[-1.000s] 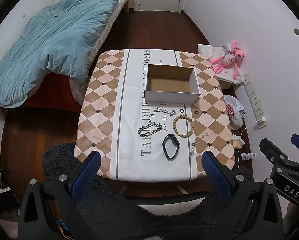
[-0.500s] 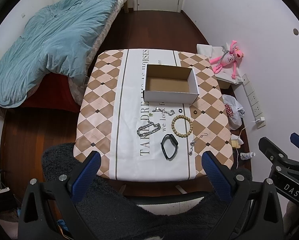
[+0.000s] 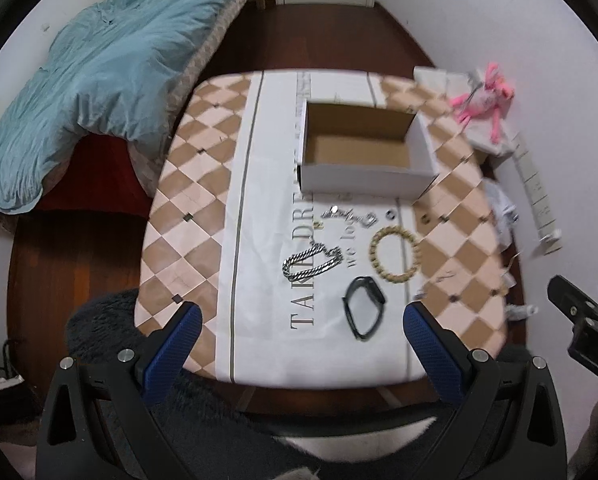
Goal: Organize jewelry
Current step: 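Lower the left tool onto the black watch band and close it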
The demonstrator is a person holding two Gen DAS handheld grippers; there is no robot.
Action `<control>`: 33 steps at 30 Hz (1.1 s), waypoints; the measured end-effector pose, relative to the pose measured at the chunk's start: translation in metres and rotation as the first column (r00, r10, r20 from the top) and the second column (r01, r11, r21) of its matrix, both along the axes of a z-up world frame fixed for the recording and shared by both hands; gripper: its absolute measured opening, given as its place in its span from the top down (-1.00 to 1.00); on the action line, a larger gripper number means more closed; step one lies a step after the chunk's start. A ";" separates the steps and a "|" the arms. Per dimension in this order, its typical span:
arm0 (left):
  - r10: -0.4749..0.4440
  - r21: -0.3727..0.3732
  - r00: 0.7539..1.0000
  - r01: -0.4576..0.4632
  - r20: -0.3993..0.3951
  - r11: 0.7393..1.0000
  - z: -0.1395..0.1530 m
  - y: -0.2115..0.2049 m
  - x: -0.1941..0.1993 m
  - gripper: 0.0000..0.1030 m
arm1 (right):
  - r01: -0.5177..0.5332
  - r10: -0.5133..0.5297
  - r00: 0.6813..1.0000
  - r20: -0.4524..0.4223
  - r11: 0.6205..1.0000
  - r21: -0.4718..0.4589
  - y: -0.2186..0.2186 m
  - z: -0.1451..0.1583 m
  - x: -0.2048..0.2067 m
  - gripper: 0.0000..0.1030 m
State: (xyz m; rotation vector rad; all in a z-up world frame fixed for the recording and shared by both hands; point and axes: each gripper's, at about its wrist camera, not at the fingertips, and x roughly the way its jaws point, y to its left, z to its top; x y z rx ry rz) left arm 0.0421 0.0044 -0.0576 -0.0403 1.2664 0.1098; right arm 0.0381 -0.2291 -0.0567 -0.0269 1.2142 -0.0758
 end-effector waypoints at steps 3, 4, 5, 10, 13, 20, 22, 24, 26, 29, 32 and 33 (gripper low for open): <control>0.005 0.007 0.997 -0.005 -0.072 1.000 -0.039 -0.002 0.010 -1.00 | 0.019 -0.017 0.998 -0.062 0.999 0.032 -0.006 -0.046 0.004 -0.95; 0.007 0.006 0.996 -0.006 -0.093 1.000 -0.049 -0.001 0.012 -1.00 | 0.025 -0.023 0.997 -0.075 0.999 0.039 -0.008 -0.058 0.004 -0.91; 0.007 -0.002 0.993 -0.007 -0.118 1.000 -0.061 -0.003 0.014 -1.00 | 0.039 -0.034 0.995 -0.096 0.998 0.045 -0.012 -0.073 0.007 -0.83; -0.016 -0.016 0.978 0.013 -0.206 1.000 -0.105 -0.015 0.018 -0.98 | 0.090 -0.075 0.979 -0.191 0.993 0.072 -0.024 -0.123 0.004 -0.60; -0.024 -0.038 0.968 0.014 -0.251 0.999 -0.124 -0.021 0.020 -0.98 | 0.113 -0.095 0.971 -0.218 0.991 0.072 -0.029 -0.142 0.003 -0.60; -0.037 -0.161 0.957 -0.011 -0.289 0.987 -0.146 -0.035 0.028 -0.98 | 0.142 -0.123 0.963 -0.240 0.988 0.064 -0.034 -0.164 0.003 -0.60; -0.040 -0.165 0.956 -0.009 -0.292 0.986 -0.151 -0.039 0.031 -0.96 | 0.149 -0.129 0.961 -0.243 0.987 0.064 -0.035 -0.168 0.004 -0.60; -0.047 -0.157 0.954 0.000 -0.295 0.988 -0.156 -0.042 0.032 -0.81 | 0.154 -0.133 0.960 -0.245 0.986 0.069 -0.037 -0.172 0.007 -0.60; -0.057 -0.128 0.956 0.021 -0.289 0.992 -0.160 -0.046 0.032 -0.57 | 0.154 -0.130 0.958 -0.254 0.985 0.076 -0.036 -0.175 0.007 -0.60; -0.094 -0.073 0.967 0.078 -0.238 0.994 -0.154 -0.056 0.031 -0.17 | 0.146 -0.119 0.961 -0.251 0.985 0.092 -0.034 -0.173 0.010 -0.60; -0.124 -0.049 0.971 0.116 -0.203 0.992 -0.147 -0.055 0.033 0.12 | 0.134 -0.102 0.966 -0.239 0.983 0.124 -0.028 -0.169 0.015 -0.60; -0.126 -0.040 0.971 0.120 -0.202 0.992 -0.147 -0.052 0.032 0.14 | 0.130 -0.096 0.967 -0.235 0.982 0.134 -0.025 -0.167 0.017 -0.60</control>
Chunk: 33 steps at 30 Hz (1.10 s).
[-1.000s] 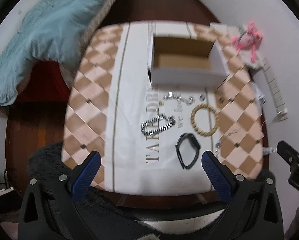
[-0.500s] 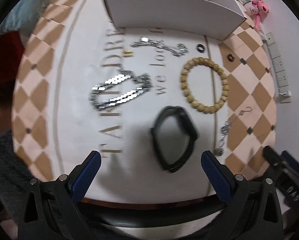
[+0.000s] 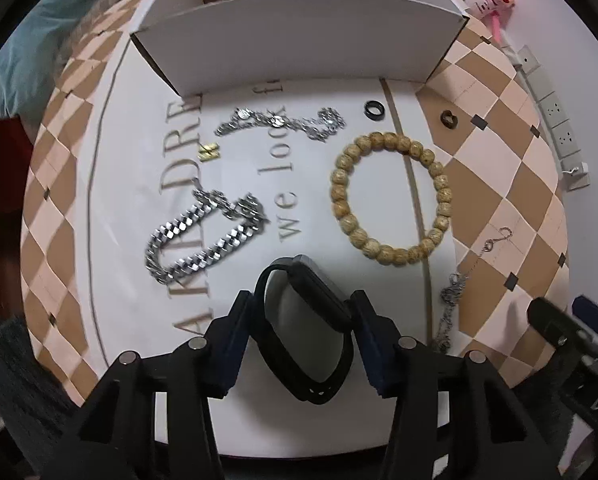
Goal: Organize jewelry
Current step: 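Lower the left tool onto the black watch band and close it, then grasp the wooden bead bracelet with the right tool while the left tool holds the band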
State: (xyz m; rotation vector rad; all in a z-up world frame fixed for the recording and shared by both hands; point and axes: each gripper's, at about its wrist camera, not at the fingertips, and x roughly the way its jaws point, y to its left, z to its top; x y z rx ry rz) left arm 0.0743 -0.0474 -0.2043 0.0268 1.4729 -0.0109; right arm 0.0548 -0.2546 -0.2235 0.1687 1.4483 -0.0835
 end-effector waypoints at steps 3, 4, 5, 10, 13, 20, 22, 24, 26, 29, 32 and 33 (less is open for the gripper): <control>-0.001 0.037 1.000 0.000 0.029 0.999 0.008 0.015 -0.003 0.17 | -0.030 0.029 0.999 0.020 0.999 0.026 0.018 0.002 0.012 -0.60; 0.004 0.055 0.999 -0.007 0.043 0.998 0.011 0.022 -0.006 0.17 | -0.042 0.042 0.999 0.026 0.999 0.025 0.024 0.002 0.017 -0.60; 0.012 0.067 0.999 -0.015 0.053 0.998 0.014 0.029 -0.008 0.17 | -0.057 0.056 0.998 0.036 0.998 0.024 0.033 0.002 0.024 -0.59; 0.072 0.110 0.994 -0.081 0.080 0.991 0.020 0.069 -0.014 0.17 | -0.112 0.114 0.990 0.080 0.993 -0.030 0.071 -0.003 0.054 -0.41; 0.105 0.111 0.991 -0.113 0.081 0.987 0.017 0.081 -0.007 0.17 | -0.149 0.153 0.985 0.076 0.987 -0.062 0.091 -0.010 0.064 -0.28; 0.129 0.116 0.987 -0.139 0.091 0.983 0.013 0.095 -0.004 0.17 | -0.204 0.212 0.974 0.084 0.974 -0.095 0.118 -0.014 0.066 0.12; 0.133 0.112 0.987 -0.143 0.091 0.983 0.013 0.084 -0.002 0.17 | -0.218 0.226 0.970 0.088 0.971 -0.094 0.123 -0.012 0.064 0.26; 0.136 0.110 0.986 -0.146 0.093 0.983 0.013 0.087 -0.002 0.17 | -0.233 0.242 0.966 0.093 0.967 -0.101 0.129 -0.009 0.063 0.64; 0.141 0.106 0.985 -0.151 0.095 0.983 0.012 0.093 0.003 0.17 | -0.242 0.253 0.963 0.094 0.964 -0.112 0.134 -0.009 0.060 0.81; 0.147 0.099 0.984 -0.157 0.101 0.983 0.014 0.096 0.005 0.17 | -0.231 0.240 0.966 0.097 0.969 -0.088 0.131 -0.007 0.057 0.81; 0.147 0.086 0.982 -0.157 0.115 0.984 0.019 0.101 0.011 0.17 | -0.211 0.216 0.970 0.112 0.976 -0.050 0.122 -0.003 0.054 0.82; 0.146 0.082 0.982 -0.156 0.120 0.984 0.023 0.098 0.010 0.17 | -0.210 0.214 0.970 0.118 0.977 -0.045 0.120 0.001 0.054 0.82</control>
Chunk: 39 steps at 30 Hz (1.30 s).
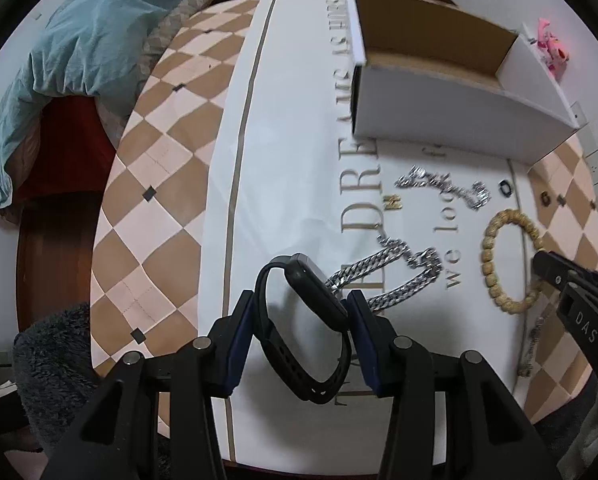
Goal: Organize jewelry
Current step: 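Grasp the wooden bead bracelet with the right tool while the left tool holds the band, then carry band and bead bracelet into the box and open both tools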
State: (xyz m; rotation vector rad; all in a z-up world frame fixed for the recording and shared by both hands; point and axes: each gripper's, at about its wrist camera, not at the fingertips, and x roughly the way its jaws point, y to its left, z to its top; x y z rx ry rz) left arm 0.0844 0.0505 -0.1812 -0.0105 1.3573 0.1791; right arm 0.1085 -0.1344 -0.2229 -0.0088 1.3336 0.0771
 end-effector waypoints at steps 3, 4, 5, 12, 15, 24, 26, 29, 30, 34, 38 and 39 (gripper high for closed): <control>-0.010 -0.023 0.999 0.010 0.033 1.000 0.019 -0.005 -0.001 0.17 | 0.003 -0.005 1.000 0.028 0.999 0.041 -0.003 0.019 -0.008 0.82; -0.013 -0.027 0.999 0.014 0.043 1.000 0.027 -0.009 -0.002 0.17 | 0.002 -0.004 0.999 0.037 0.999 0.050 -0.004 0.024 -0.009 0.82; -0.019 -0.035 0.998 0.022 0.060 0.999 0.036 -0.012 -0.002 0.17 | 0.000 -0.003 0.999 0.046 0.998 0.059 -0.005 0.030 -0.010 0.82; -0.054 -0.081 0.985 0.068 0.162 0.994 0.088 -0.029 0.013 0.17 | -0.042 0.027 0.990 0.141 0.994 0.099 -0.013 0.084 0.006 0.82; -0.063 -0.107 0.980 0.084 0.186 0.991 0.101 -0.030 0.028 0.17 | -0.051 0.030 0.983 0.182 0.992 0.114 -0.016 0.107 0.016 0.82; -0.069 -0.155 0.974 0.104 0.215 0.983 0.119 -0.029 0.073 0.17 | -0.068 0.018 0.966 0.257 0.980 0.187 -0.028 0.155 0.071 0.82; -0.066 -0.165 0.975 0.102 0.211 0.981 0.118 -0.027 0.083 0.17 | -0.070 0.015 0.967 0.256 0.976 0.208 -0.028 0.159 0.082 0.82; -0.056 -0.181 0.978 0.093 0.200 0.979 0.114 -0.023 0.103 0.17 | -0.075 0.019 0.973 0.232 0.968 0.238 -0.026 0.156 0.106 0.82; -0.056 -0.187 0.979 0.093 0.197 0.978 0.112 -0.021 0.109 0.17 | -0.076 0.021 0.975 0.223 0.967 0.243 -0.026 0.155 0.111 0.82; -0.052 -0.221 0.984 0.090 0.171 0.971 0.103 -0.018 0.128 0.16 | -0.078 0.036 0.986 0.164 0.962 0.262 -0.020 0.137 0.138 0.82; -0.056 -0.267 0.990 0.089 0.129 0.959 0.090 -0.017 0.146 0.10 | -0.087 0.057 0.991 0.121 0.961 0.264 -0.011 0.122 0.156 0.82; -0.051 -0.285 0.992 0.083 0.118 0.955 0.086 -0.017 0.150 0.10 | -0.090 0.061 0.992 0.112 0.960 0.266 -0.010 0.119 0.158 0.82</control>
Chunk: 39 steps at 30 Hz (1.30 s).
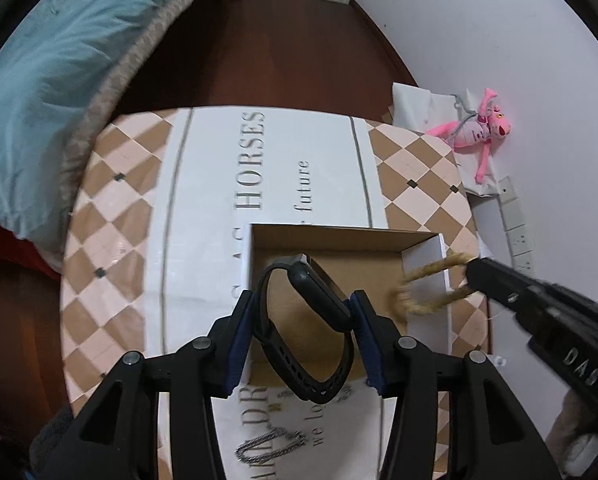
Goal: Organize jewelry
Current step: 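Carry band and bead bracelet into the box and open both tools, then lift both tools up out of the box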
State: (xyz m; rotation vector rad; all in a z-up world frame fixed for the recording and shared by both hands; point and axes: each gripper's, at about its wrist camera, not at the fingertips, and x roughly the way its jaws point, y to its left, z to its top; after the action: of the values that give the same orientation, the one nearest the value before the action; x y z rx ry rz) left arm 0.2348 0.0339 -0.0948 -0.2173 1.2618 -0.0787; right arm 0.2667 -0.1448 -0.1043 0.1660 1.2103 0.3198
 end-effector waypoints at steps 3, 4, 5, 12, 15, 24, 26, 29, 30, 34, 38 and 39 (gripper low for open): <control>0.015 -0.025 0.999 -0.016 -0.033 1.000 -0.007 0.003 0.010 0.04 | -0.018 0.019 1.000 -0.025 1.000 0.009 0.006 -0.008 0.008 0.82; 0.020 -0.027 0.999 -0.021 -0.036 0.999 -0.008 0.004 0.013 -0.04 | -0.033 0.034 0.998 -0.050 0.999 0.015 0.008 -0.013 0.012 0.82; 0.026 -0.022 0.999 -0.027 -0.036 0.999 -0.009 0.006 0.015 -0.34 | -0.041 0.043 0.995 -0.085 0.999 0.031 0.009 -0.020 0.016 0.81; 0.056 0.032 0.998 -0.056 -0.013 0.998 -0.006 0.015 0.017 -0.88 | -0.035 0.032 0.993 -0.117 0.999 -0.030 0.004 -0.036 0.016 -0.14; 0.067 0.091 0.997 -0.069 0.026 0.993 -0.002 0.018 0.010 -0.89 | -0.023 0.017 0.996 -0.088 0.997 -0.069 0.001 -0.032 0.009 -0.30; 0.077 0.226 0.994 -0.093 0.080 0.970 -0.008 0.023 -0.017 -0.89 | 0.051 -0.050 0.999 0.009 0.952 -0.300 -0.003 -0.035 -0.020 -0.76; 0.071 0.249 0.994 -0.090 0.086 0.964 -0.010 0.021 -0.023 -0.89 | 0.059 -0.056 0.998 0.017 0.946 -0.317 -0.005 -0.038 -0.024 -0.76; 0.067 0.269 0.994 -0.089 0.092 0.959 -0.009 0.020 -0.031 -0.89 | 0.080 -0.073 0.997 0.033 0.941 -0.329 -0.008 -0.038 -0.033 -0.77; 0.067 0.271 0.993 -0.091 0.096 0.958 -0.008 0.019 -0.034 -0.89 | 0.087 -0.077 0.996 0.044 0.939 -0.333 -0.009 -0.037 -0.036 -0.77; 0.072 0.268 0.990 -0.104 0.125 0.958 0.000 0.019 -0.045 -0.89 | 0.114 -0.098 0.993 0.064 0.938 -0.326 -0.012 -0.031 -0.046 -0.78; 0.076 0.259 0.984 -0.116 0.160 0.959 0.015 0.018 -0.059 -0.89 | 0.136 -0.110 0.989 0.098 0.938 -0.320 -0.013 -0.017 -0.060 -0.78; 0.074 0.263 0.982 -0.118 0.172 0.958 0.020 0.017 -0.063 -0.89 | 0.140 -0.111 0.988 0.108 0.937 -0.320 -0.013 -0.013 -0.063 -0.78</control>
State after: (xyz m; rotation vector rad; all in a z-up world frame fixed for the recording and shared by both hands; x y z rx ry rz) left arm 0.1720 0.0504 -0.0744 -0.0327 1.0852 0.1589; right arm 0.2037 -0.1573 -0.1175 -0.0589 1.1422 0.0111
